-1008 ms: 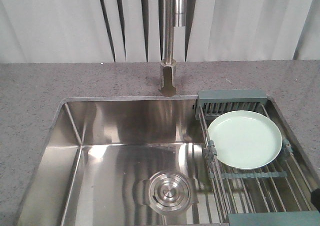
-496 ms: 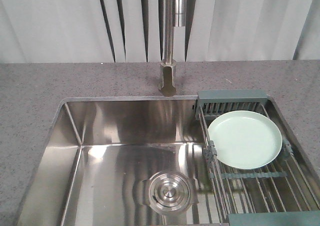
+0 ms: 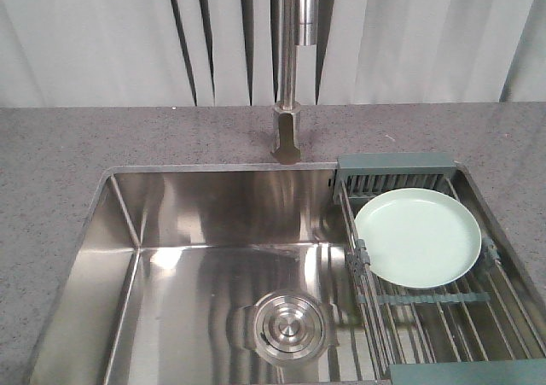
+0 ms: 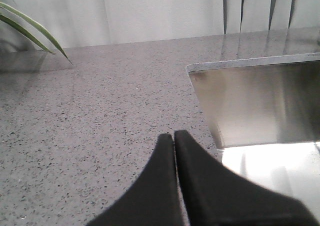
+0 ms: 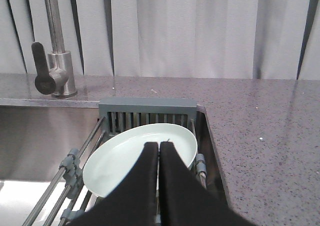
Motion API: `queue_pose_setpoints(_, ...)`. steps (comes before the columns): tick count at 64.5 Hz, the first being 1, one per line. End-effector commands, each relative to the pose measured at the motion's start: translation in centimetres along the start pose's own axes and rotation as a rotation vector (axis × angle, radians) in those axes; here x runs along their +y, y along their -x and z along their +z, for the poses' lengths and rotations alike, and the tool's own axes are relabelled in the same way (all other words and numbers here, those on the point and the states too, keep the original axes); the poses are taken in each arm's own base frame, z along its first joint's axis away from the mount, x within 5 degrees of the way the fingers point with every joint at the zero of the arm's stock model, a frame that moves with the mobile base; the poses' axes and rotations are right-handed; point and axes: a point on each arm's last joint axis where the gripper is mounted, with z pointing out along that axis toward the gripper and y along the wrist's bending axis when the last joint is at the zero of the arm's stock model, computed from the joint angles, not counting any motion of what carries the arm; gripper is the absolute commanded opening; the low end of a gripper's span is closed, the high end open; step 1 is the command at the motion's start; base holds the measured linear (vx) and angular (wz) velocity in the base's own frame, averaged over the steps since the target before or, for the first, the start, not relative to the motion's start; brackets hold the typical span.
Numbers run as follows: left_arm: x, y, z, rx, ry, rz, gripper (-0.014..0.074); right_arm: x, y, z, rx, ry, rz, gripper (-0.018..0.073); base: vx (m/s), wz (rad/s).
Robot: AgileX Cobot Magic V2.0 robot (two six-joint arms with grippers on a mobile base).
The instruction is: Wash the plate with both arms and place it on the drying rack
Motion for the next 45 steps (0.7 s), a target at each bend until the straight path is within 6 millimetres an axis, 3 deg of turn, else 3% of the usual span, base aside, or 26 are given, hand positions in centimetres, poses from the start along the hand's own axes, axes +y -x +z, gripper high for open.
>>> queue_pose_setpoints(1, -0.1, 1.54, -0.37, -0.114, -0.005, -0.009, -0.0006, -0.07, 0.67, -0.04, -0.085, -0.01, 0.005, -0.0003, 0.0, 0.0)
queue_pose_setpoints(45, -0.1, 1.54, -0.37, -0.114, -0.005, -0.009, -0.0006, -0.07, 0.67, -0.04, -0.085, -0.01, 0.005, -0.0001, 0.0, 0.0)
